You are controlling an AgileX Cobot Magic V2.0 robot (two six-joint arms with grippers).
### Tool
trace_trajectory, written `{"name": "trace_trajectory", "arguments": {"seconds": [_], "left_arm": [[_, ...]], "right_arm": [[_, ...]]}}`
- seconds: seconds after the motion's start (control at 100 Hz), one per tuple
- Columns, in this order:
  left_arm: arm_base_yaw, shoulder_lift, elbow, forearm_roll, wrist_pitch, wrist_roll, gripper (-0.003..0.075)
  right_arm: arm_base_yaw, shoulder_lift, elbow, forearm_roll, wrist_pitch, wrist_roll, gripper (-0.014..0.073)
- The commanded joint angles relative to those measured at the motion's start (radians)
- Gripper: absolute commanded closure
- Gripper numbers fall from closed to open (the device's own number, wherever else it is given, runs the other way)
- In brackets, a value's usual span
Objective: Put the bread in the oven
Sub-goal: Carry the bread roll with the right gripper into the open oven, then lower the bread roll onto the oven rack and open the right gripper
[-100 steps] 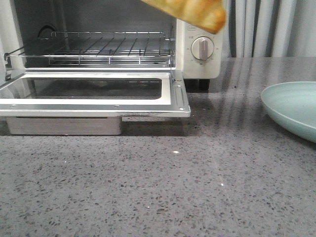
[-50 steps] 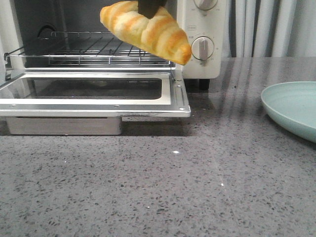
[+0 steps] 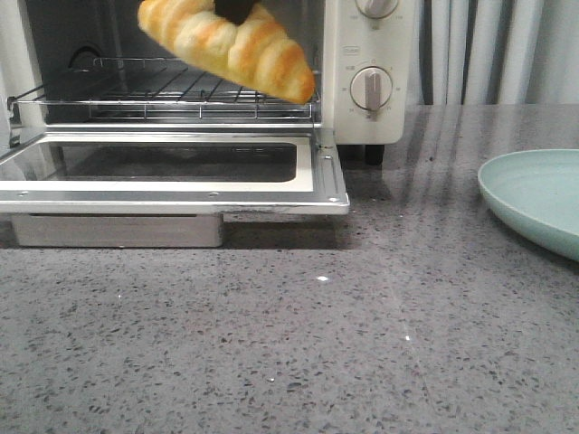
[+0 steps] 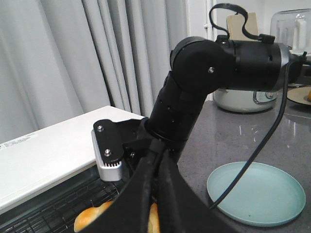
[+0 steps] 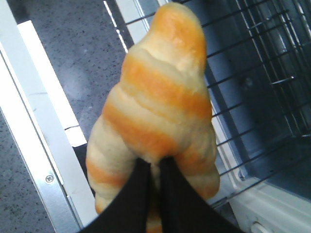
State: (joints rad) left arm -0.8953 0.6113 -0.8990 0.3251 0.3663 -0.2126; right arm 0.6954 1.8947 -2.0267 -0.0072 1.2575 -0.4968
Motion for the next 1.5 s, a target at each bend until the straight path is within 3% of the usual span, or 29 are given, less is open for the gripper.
{"name": "trace_trajectory", "arguments": {"seconds": [0.0, 0.96, 1.39, 1.49], "left_arm": [[-0.008, 0.004, -0.033, -0.001, -0.081, -0.009, 0.0740], [-0.008, 0.004, -0.033, 0.002, -0.081, -0.009, 0.0740], [-0.008, 0.004, -0.033, 0.004, -0.083, -0.009, 0.0740], [-0.008, 0.004, -0.033, 0.004, -0.083, -0.009, 0.0740]], "right_arm": [[0.007, -0.036, -0.034, -0.014, 0.042, -0.035, 0.0666], [0.010, 0.092, -0.231, -0.151, 0.042, -0.031, 0.0666], [0.010, 0.094, -0.233, -0.189, -0.005, -0.013, 0.0666], [0.010, 0.094, -0.233, -0.189, -0.009, -0.013, 0.0607]]}}
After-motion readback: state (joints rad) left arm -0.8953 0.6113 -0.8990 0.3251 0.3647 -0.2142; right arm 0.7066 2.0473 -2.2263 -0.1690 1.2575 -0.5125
